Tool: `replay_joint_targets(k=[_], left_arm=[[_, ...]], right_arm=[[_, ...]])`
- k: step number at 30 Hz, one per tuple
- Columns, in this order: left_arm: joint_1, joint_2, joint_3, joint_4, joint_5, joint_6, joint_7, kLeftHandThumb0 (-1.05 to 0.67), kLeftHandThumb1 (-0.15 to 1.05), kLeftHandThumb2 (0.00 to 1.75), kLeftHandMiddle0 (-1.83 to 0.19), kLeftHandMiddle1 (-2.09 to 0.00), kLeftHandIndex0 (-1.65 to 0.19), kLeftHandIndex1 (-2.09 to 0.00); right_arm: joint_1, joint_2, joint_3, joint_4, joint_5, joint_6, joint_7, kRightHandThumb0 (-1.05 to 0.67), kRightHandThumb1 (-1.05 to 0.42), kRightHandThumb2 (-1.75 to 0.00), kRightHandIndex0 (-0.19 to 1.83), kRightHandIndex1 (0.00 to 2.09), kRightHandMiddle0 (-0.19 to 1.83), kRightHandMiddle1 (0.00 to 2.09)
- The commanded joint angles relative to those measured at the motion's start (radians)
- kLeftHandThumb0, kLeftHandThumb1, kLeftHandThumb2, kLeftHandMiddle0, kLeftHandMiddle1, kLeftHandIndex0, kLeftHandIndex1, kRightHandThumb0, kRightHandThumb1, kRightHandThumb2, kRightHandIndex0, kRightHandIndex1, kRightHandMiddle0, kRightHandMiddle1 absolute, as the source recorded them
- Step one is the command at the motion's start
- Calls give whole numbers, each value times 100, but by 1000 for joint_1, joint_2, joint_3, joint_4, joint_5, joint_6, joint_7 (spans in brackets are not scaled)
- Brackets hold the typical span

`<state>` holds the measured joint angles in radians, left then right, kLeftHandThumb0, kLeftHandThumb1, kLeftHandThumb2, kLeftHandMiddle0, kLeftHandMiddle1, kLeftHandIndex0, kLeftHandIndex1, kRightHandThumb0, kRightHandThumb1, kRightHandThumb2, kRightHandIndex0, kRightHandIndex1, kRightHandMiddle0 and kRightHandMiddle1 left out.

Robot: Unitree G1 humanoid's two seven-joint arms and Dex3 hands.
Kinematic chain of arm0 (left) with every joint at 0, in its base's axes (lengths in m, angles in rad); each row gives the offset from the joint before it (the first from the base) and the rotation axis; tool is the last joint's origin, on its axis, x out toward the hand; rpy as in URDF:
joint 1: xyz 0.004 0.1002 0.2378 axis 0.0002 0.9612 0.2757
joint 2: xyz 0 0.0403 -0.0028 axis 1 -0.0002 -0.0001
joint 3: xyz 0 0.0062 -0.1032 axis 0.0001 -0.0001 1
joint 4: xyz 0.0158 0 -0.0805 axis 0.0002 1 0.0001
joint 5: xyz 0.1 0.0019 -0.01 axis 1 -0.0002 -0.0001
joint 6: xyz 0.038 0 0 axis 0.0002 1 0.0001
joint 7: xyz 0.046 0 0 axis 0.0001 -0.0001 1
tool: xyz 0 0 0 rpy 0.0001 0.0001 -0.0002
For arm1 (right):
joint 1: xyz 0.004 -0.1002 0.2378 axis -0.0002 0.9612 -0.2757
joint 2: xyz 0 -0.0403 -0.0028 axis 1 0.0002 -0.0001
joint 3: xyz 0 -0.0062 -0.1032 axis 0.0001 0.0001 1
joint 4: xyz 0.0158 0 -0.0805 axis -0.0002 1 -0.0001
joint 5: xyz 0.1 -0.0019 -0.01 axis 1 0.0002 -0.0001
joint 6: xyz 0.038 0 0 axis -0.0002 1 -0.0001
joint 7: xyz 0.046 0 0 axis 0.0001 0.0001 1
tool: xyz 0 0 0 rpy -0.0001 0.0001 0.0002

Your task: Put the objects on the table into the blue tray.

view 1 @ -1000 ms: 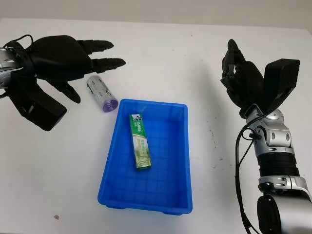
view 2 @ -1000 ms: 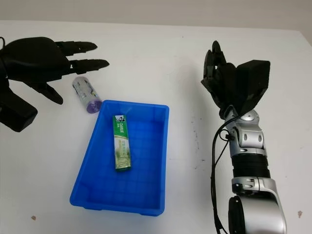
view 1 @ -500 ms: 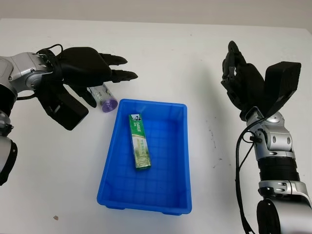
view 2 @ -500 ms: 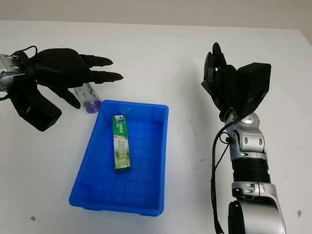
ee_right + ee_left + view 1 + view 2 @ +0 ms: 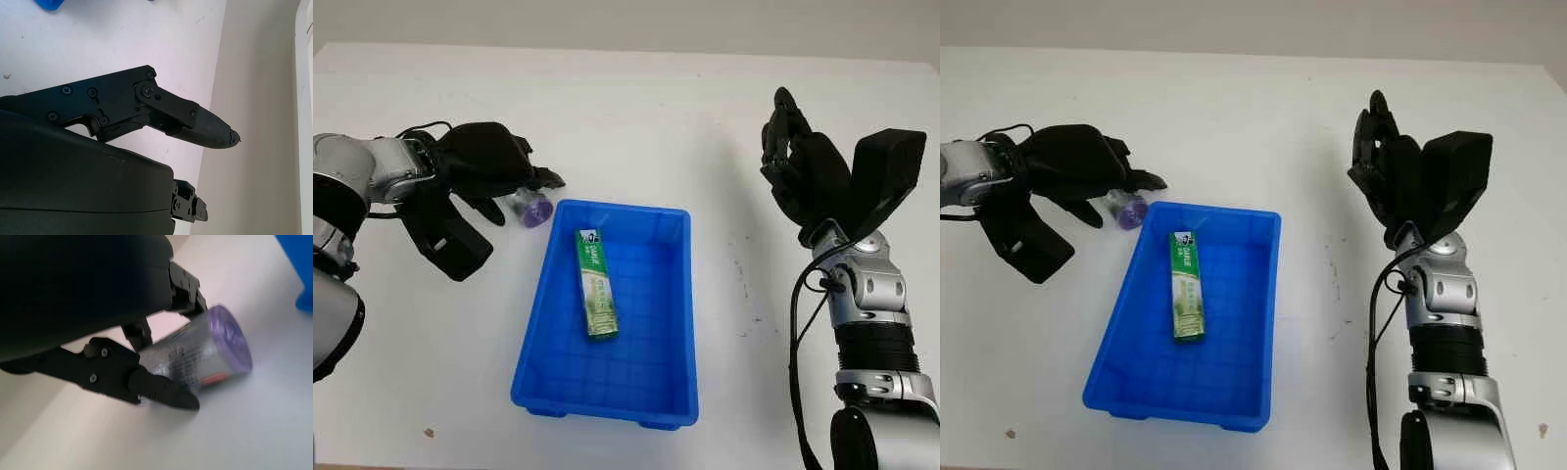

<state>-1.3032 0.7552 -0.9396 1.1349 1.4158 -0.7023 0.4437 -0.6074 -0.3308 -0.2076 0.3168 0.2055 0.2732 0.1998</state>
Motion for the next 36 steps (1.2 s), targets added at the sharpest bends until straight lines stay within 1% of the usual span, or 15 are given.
replay_joint_targets(k=[1,4,9,10,11,13,17,22,24,26,28,30,31,33,36], left_arm=[[3,2,-61,25,52,32,67,-49,104,13,-53,-209,-9,-190],[-6,-5,-87,47,69,53,98,-48,105,42,-73,-209,-13,-207],[-11,-3,-81,57,41,66,130,-50,105,58,-89,-209,-28,-209],[7,-41,-79,111,34,130,140,-50,105,56,-92,-209,-31,-209],[12,-54,-75,136,23,152,160,-51,105,57,-102,-209,-36,-209],[1,-39,-51,127,-18,136,169,-54,105,61,-162,-209,-82,-209],[-25,4,32,85,-141,76,148,-46,105,45,-103,-209,-42,-209],[-64,26,185,36,-317,92,83,-44,105,46,-67,-209,-18,-209],[-72,31,253,4,-395,77,54,-47,105,49,-68,-209,-23,-209],[-77,40,319,-57,-468,48,11,-48,105,52,-78,-209,-28,-209],[-67,44,396,-142,-562,34,-75,-49,105,55,-80,-209,-14,-200],[-26,28,496,-263,-738,30,-234,-51,105,56,-82,-209,-13,-188],[7,14,547,-342,-853,42,-334,-49,105,54,-87,-209,-26,-199],[80,-15,624,-513,-1078,110,-526,-46,105,51,-99,-209,-46,-207],[177,-39,688,-771,-1283,296,-725,-44,105,51,-101,-209,-45,-209]], right_arm=[[-2,-10,-6,-10,1,5,3,-64,-105,-80,-19,0,-19,0],[-12,-6,-7,3,5,3,9,-63,-105,-79,-19,0,-19,0],[-22,-5,-7,29,8,-11,30,-61,-105,-81,-19,0,-19,0],[-24,-6,-7,34,7,-17,34,-61,-105,-81,-19,0,-19,0],[-25,-7,-7,39,6,-18,37,-62,-105,-80,-19,0,-19,0],[-27,-7,-8,43,6,-14,40,-62,-105,-79,-19,0,-19,0],[-29,-7,-12,49,8,-17,45,-62,-105,-78,-19,0,-19,0],[-34,-4,-17,53,16,-15,53,-62,-105,-78,-19,0,-19,0],[-37,-2,-19,55,19,-11,51,-62,-105,-77,-19,0,-19,0],[-40,2,-17,55,18,-5,45,-62,-105,-76,-19,0,-19,0],[-41,5,-16,53,20,0,43,-62,-105,-76,-19,0,-19,0],[-42,5,-11,56,18,-4,46,-61,-105,-76,-19,0,-19,0],[-42,4,-8,58,16,-7,50,-61,-105,-76,-19,0,-19,0],[-41,3,-2,59,9,-10,51,-61,-105,-77,-19,0,-19,0],[-41,6,-2,61,7,-15,49,-61,-105,-76,-19,0,-19,0]])
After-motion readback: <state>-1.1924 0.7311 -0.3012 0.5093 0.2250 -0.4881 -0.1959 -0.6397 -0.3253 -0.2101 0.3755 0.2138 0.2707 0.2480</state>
